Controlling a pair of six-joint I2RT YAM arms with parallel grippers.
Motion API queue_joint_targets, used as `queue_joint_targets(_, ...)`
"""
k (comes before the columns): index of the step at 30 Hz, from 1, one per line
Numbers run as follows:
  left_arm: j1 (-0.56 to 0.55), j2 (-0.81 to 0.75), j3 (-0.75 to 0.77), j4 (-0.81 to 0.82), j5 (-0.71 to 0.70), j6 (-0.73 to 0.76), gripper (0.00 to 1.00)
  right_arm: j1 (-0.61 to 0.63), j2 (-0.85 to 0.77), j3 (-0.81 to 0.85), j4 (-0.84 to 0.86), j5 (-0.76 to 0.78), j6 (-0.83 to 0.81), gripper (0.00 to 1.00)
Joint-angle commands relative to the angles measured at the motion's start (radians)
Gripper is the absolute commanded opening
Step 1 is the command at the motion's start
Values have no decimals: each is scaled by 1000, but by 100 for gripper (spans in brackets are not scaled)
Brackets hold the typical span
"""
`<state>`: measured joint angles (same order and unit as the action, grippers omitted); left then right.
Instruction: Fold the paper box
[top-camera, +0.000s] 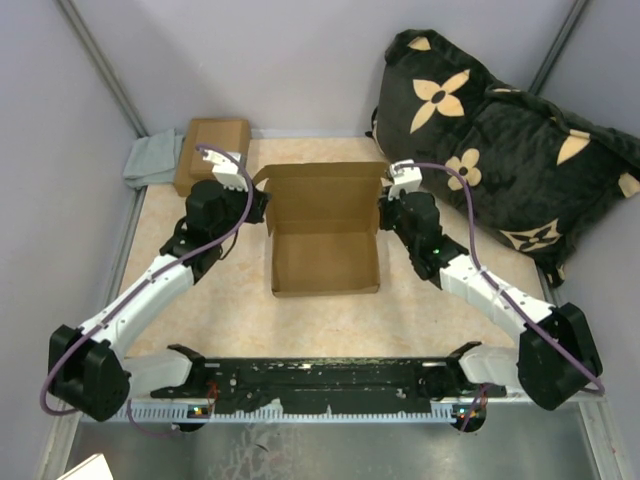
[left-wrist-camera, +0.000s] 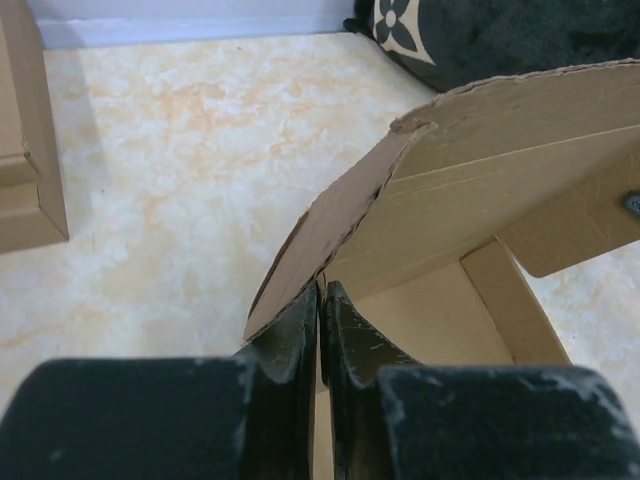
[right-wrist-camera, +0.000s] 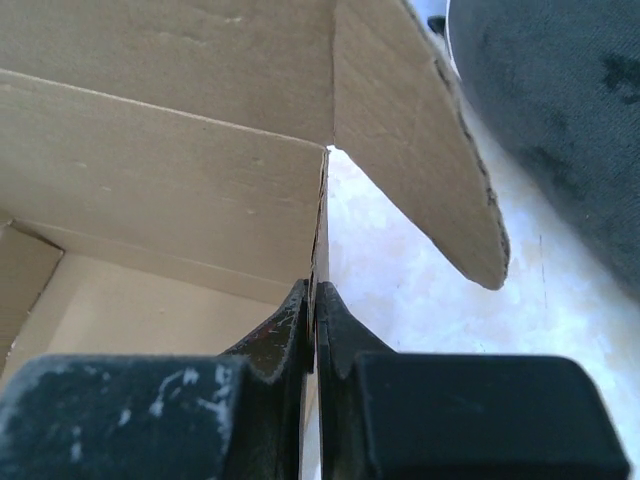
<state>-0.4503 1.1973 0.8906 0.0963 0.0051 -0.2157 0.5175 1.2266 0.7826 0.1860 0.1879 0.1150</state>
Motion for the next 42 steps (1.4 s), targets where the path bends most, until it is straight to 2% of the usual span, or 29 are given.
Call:
queue_joint_targets(1,-26,-81,-48,30,29,-67,11,64,-66,-22,219,27,7,4)
queue_joint_targets(14,-55,-164,-140,-27,36,-116,13,171,-52,-95,280,157,-32,6)
queue_joint_targets(21,-68,-198,-177,-59,29,-142,13,182,-98,-155,225,165,5,7)
queue_joint_targets(27,-71,-214,-190,-39,56,-249,16,195,-147,-216,201,168,52,7)
queue_joint_targets(33,-81,-183,-177,-5,87,-334,16,209,-164,-213,167,170,75,7)
queue_joint_targets(42,-85,-169,-145,-34,80,-331,16,212,-149,-175,146,180,68,7)
